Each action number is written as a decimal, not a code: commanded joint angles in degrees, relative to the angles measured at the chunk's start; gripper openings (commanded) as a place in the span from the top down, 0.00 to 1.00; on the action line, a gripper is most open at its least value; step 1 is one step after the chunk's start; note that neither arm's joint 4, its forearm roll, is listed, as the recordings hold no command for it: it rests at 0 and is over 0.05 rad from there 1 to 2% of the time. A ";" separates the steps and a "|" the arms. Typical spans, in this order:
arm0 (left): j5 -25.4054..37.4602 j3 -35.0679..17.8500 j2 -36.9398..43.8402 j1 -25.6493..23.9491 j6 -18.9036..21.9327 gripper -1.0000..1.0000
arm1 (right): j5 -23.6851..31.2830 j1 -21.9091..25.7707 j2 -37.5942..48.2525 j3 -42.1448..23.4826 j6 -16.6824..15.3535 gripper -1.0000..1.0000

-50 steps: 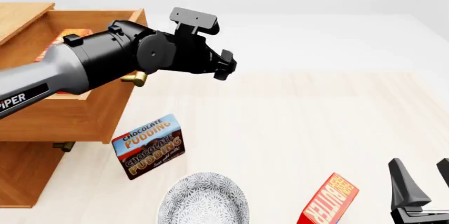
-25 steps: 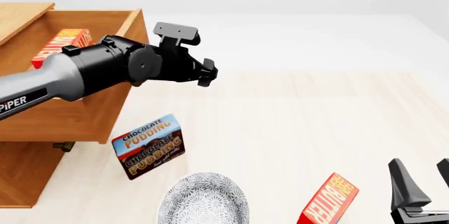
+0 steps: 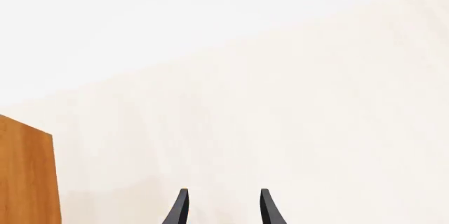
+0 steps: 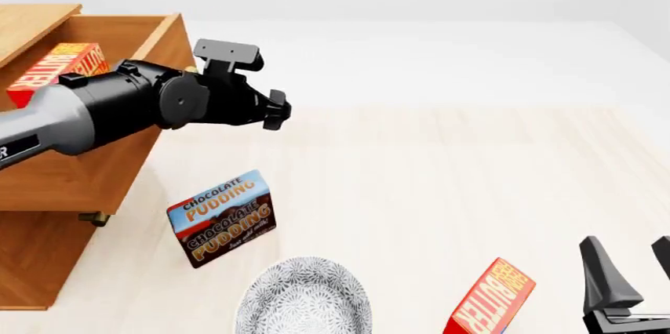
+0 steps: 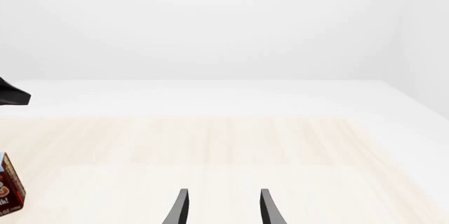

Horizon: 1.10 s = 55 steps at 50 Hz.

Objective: Put the butter at the front in the top drawer of the cabinet and close it.

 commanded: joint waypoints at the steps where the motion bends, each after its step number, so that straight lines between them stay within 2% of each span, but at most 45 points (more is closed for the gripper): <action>1: 0.11 1.85 -1.75 2.64 0.66 0.00 | -0.06 0.02 0.07 -0.01 0.00 0.00; 24: -0.64 7.02 -6.78 7.79 2.00 0.00 | 0.12 0.00 -0.14 0.01 0.02 0.00; 39: -1.00 8.50 -8.19 10.62 2.51 0.00 | 0.31 0.00 -0.34 0.02 0.02 0.00; 55: -2.63 11.84 -10.69 15.72 3.51 0.00 | 0.13 0.01 -0.14 0.00 0.01 0.00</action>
